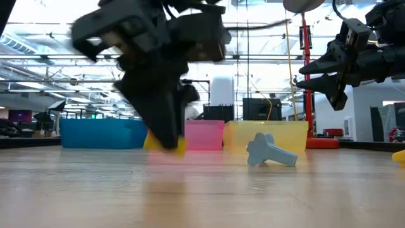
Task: Pick and place Stapler, Stapler remover, tape
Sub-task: Put the bottom yellow stapler into the blue bin
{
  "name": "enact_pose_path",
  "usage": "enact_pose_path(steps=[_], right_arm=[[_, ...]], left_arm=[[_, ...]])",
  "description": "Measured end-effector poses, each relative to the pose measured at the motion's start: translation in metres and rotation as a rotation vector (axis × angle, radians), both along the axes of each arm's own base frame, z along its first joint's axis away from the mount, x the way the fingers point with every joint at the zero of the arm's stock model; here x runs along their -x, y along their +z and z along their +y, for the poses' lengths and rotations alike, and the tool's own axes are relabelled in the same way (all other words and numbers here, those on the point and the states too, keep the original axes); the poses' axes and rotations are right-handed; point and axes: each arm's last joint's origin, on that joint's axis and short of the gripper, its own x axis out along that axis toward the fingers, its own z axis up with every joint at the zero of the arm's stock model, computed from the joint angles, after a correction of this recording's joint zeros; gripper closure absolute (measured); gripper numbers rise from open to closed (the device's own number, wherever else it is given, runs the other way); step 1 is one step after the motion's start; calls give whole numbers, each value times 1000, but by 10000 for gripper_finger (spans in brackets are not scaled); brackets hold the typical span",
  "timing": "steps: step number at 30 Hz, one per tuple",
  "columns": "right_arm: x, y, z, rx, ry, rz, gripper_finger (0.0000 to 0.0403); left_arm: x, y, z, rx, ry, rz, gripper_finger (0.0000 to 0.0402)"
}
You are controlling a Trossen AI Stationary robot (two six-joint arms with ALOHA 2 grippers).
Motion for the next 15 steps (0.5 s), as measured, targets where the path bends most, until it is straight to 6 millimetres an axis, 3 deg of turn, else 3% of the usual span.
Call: enact_pose_path(steps=[7, 11, 15], right_arm=[[0, 1, 0, 1, -1, -6, 259], [0, 1, 0, 3, -4, -6, 259], [0, 1, 0, 4, -6, -7, 259]], left_arm=[[30, 64, 49, -228, 245, 29, 342], [55, 105, 80, -392, 415, -8, 348], [82, 132, 115, -538, 585, 16, 333]])
